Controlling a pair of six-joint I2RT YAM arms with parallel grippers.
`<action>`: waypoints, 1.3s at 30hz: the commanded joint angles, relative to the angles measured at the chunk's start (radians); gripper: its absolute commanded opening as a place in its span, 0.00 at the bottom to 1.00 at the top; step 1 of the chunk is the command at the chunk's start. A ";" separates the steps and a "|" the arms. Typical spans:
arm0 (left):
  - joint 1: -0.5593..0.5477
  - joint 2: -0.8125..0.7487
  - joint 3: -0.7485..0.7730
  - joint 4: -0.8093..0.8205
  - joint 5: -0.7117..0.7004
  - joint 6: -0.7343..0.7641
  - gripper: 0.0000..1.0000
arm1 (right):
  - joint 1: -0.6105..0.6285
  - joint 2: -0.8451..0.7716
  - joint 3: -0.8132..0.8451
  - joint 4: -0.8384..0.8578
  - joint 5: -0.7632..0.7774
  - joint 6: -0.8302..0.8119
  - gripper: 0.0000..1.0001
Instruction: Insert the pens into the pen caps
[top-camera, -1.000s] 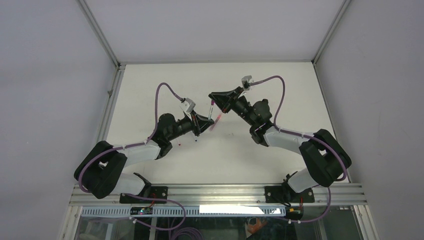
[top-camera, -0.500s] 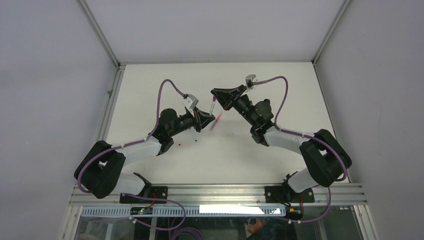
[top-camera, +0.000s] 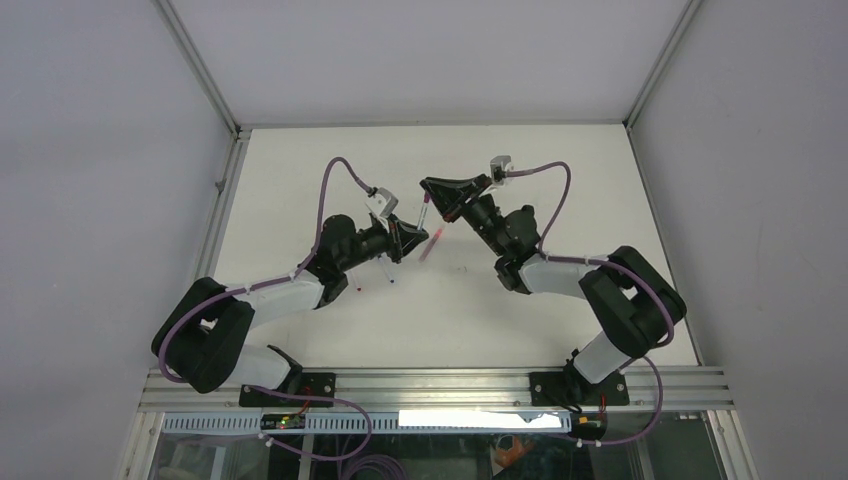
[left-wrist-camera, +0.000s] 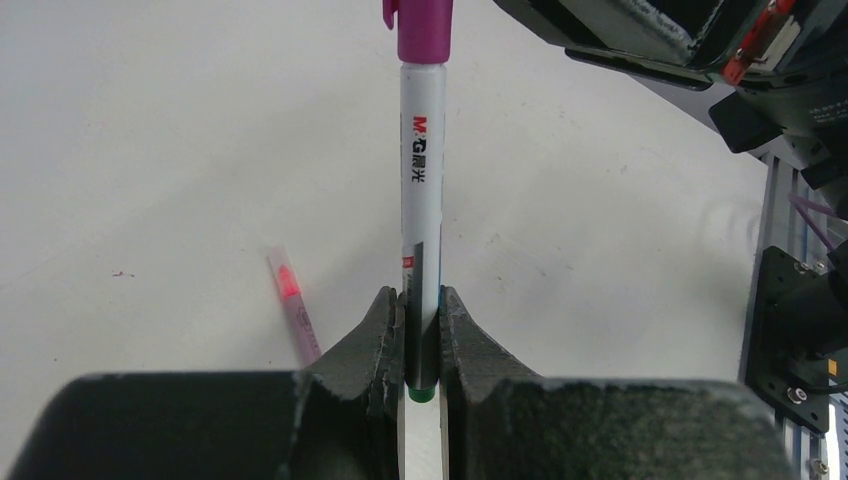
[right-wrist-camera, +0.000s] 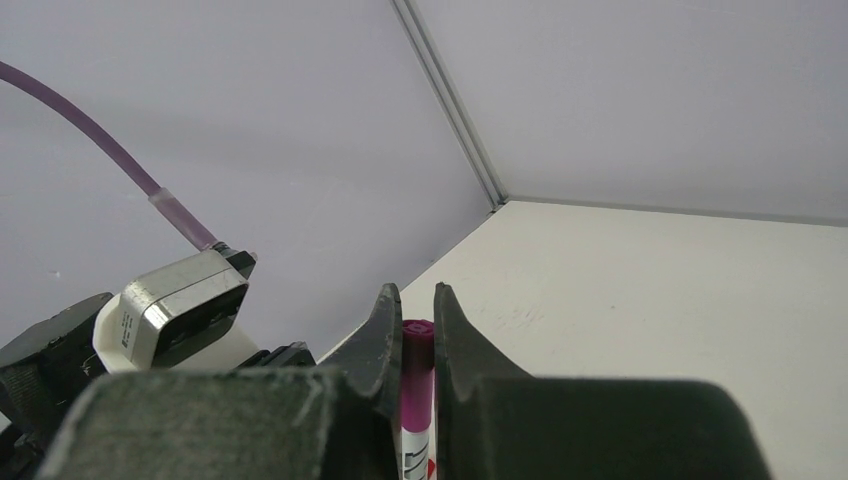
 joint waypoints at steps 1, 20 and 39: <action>0.014 -0.054 0.093 0.295 -0.034 0.044 0.00 | 0.077 0.084 -0.069 -0.147 -0.149 0.025 0.00; 0.031 -0.083 0.098 0.294 -0.034 0.058 0.00 | 0.096 0.129 -0.070 -0.173 -0.173 0.015 0.00; 0.045 -0.128 0.102 0.236 -0.031 0.074 0.00 | 0.112 0.109 -0.036 -0.250 -0.200 -0.012 0.00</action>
